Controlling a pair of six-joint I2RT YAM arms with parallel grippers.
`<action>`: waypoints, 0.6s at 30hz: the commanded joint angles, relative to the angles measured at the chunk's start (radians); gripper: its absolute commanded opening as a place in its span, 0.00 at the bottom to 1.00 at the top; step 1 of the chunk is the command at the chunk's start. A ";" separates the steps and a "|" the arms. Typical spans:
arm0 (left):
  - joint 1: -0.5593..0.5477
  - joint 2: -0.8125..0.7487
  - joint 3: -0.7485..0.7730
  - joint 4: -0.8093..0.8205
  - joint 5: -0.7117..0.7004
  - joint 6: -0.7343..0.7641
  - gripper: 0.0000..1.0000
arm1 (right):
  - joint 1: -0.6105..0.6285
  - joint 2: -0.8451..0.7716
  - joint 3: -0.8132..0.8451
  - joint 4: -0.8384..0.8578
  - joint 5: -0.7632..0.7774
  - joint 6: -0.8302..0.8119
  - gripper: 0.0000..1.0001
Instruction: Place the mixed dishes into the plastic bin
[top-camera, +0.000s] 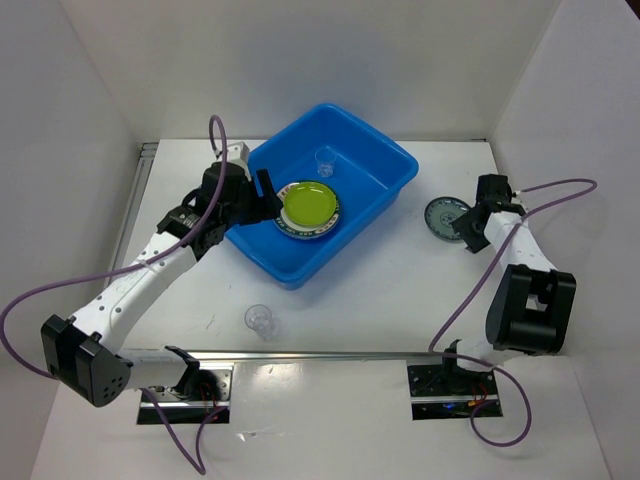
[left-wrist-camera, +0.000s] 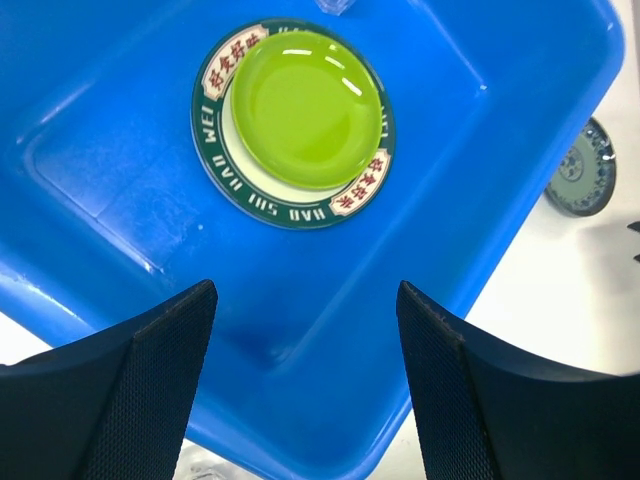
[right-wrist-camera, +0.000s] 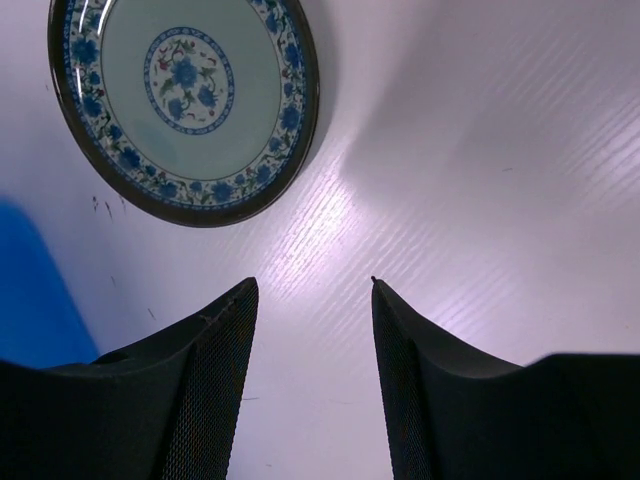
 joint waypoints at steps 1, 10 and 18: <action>-0.004 -0.012 -0.015 0.036 0.016 0.003 0.80 | 0.003 0.016 0.018 0.059 -0.008 0.036 0.55; -0.004 -0.021 -0.033 0.036 0.025 0.003 0.80 | 0.003 0.135 -0.025 0.188 -0.045 0.132 0.55; -0.004 -0.003 -0.033 0.036 0.016 0.012 0.80 | -0.006 0.157 -0.071 0.271 -0.013 0.240 0.55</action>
